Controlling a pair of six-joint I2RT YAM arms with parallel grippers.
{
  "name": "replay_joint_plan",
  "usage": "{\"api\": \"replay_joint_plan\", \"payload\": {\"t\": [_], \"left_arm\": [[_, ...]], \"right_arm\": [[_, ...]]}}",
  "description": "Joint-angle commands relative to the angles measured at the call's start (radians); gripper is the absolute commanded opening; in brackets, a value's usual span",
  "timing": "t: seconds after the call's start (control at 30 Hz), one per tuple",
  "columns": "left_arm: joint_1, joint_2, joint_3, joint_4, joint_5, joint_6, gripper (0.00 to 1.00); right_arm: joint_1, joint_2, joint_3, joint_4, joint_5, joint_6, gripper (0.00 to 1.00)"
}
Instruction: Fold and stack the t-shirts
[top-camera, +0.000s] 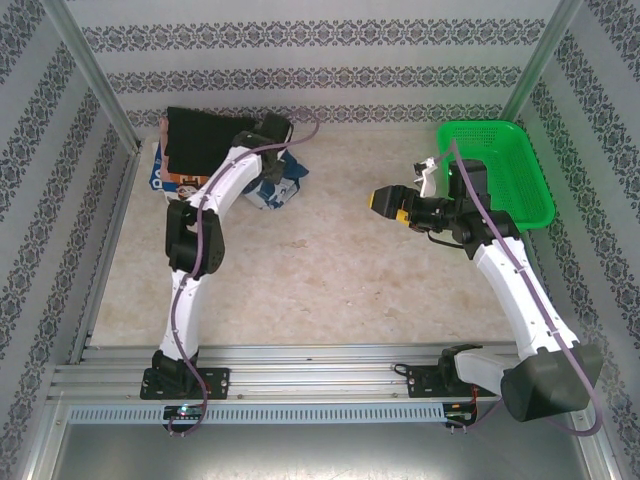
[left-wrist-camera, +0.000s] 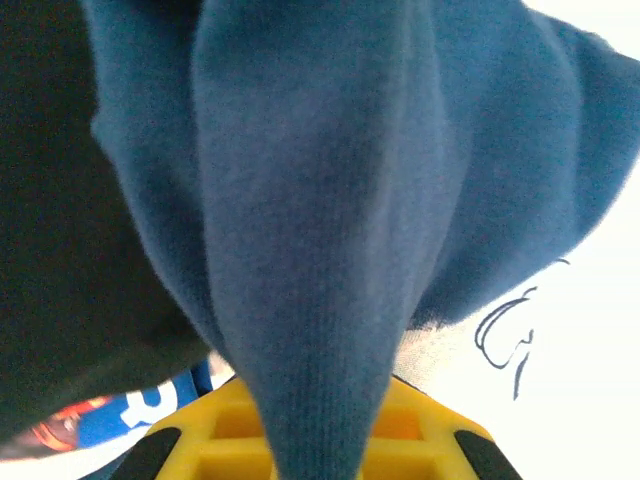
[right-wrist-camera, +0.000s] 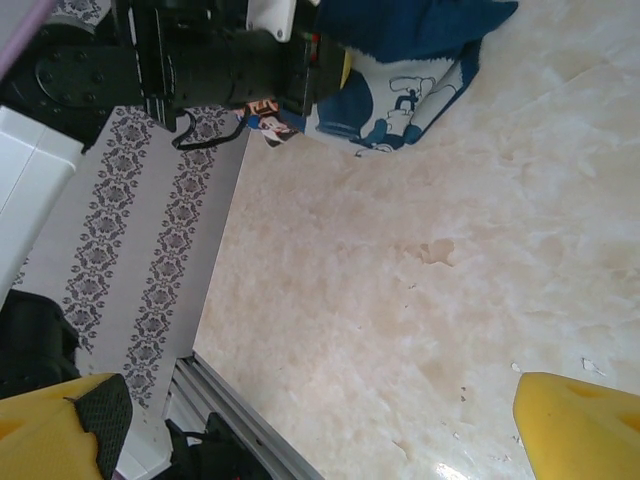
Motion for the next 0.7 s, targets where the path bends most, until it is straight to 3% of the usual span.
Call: {"api": "replay_joint_plan", "payload": {"t": [0.0,0.33,0.67], "left_arm": [[0.062,-0.144,-0.126,0.099,0.026,-0.124,0.00],[0.205,-0.246,-0.333,0.170,0.121,-0.189,0.00],[0.131,-0.232,-0.230,0.118,0.155,-0.089,0.00]], "right_arm": [[0.007,-0.016,-0.023,-0.008,-0.013,-0.020,0.98],[0.063,0.074,-0.071,0.056,-0.009,0.010,0.98],[0.103,0.133,-0.067,0.108,0.036,0.037,0.98]]}}
